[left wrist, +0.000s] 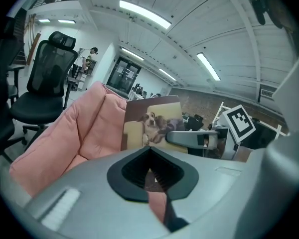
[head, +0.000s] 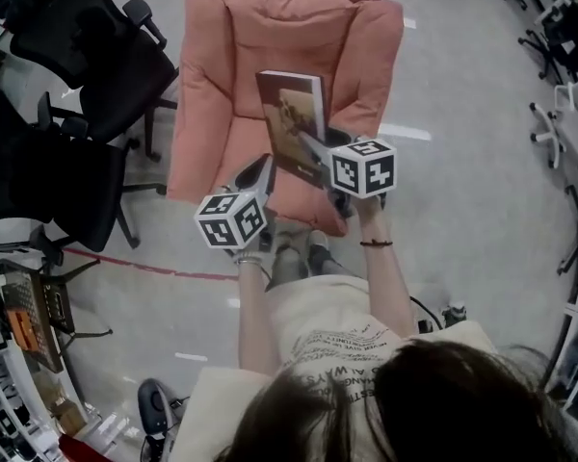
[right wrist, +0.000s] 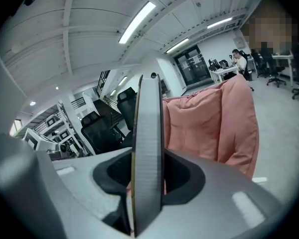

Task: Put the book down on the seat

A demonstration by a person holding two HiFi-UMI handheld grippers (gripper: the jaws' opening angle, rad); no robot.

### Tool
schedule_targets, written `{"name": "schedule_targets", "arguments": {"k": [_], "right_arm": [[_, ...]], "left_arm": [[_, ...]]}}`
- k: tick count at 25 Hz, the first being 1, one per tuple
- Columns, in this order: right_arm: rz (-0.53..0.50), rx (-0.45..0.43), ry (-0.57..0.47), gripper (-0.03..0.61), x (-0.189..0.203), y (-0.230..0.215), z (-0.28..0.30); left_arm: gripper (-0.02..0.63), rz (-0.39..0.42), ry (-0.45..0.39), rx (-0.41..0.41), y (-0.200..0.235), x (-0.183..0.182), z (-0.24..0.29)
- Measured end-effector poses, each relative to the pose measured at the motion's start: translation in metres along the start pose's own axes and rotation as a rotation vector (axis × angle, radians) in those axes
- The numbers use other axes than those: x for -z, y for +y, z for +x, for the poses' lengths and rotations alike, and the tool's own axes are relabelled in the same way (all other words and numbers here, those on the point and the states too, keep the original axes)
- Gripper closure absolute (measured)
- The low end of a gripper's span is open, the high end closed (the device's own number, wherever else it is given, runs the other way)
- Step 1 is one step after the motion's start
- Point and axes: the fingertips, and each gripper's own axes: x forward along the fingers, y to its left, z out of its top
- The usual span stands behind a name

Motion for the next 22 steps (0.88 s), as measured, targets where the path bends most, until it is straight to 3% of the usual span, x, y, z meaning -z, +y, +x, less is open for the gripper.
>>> {"name": "schedule_targets", "arguments": {"k": [22], "right_arm": [[0.205,0.22,-0.016,0.43,0.012,-0.058,0.098]], "left_arm": [[0.614,0.025,0.28,0.198,0.093,0.014,0.088]]}}
